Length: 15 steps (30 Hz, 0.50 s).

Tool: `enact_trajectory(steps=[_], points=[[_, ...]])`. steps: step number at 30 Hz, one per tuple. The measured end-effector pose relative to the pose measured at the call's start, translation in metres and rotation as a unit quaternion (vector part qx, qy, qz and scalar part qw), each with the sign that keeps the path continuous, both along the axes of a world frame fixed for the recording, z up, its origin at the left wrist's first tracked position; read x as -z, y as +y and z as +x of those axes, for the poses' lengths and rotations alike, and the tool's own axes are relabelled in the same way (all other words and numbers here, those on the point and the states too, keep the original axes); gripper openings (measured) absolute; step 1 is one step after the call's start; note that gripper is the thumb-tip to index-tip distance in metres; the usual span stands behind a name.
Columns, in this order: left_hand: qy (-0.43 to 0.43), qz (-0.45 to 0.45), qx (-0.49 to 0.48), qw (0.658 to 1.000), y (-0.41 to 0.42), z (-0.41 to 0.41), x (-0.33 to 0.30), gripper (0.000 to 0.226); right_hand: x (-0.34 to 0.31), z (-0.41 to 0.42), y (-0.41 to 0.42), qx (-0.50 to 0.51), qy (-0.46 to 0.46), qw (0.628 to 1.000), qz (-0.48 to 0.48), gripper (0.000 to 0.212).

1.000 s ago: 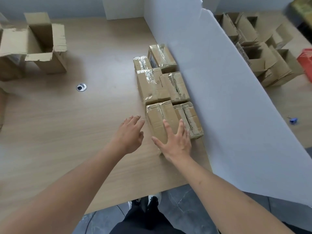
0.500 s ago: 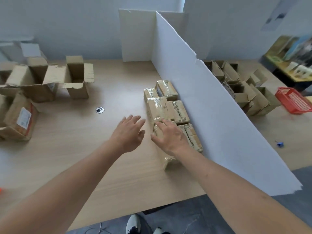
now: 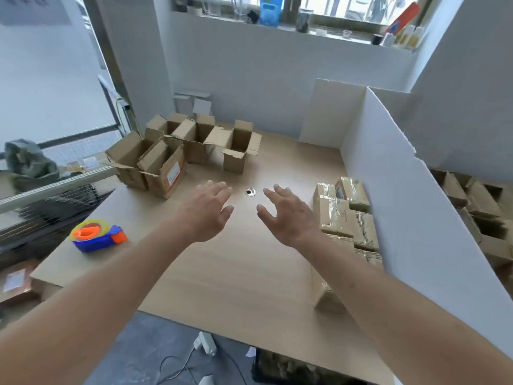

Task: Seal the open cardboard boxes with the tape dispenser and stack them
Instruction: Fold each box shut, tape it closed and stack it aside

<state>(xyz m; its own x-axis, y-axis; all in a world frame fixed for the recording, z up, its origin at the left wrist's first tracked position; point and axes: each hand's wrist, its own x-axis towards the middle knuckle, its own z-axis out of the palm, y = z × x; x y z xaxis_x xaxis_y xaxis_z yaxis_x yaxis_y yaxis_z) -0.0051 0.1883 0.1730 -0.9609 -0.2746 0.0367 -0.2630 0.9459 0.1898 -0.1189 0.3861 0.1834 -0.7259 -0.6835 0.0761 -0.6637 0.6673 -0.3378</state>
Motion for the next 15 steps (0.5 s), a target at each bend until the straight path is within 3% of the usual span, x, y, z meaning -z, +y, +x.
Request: enact_trajectory(steps=[7, 15], points=[[-0.023, -0.027, -0.082, 0.996, -0.08, 0.07, -0.011, 0.057, -0.009, 0.04, -0.093, -0.065, 0.007, 0.998, 0.002, 0.057], [-0.028, -0.036, -0.081, 0.996, -0.214, 0.113, 0.001, 0.06, 0.014, 0.074, -0.225, -0.055, 0.001, 0.998, 0.006, 0.058]])
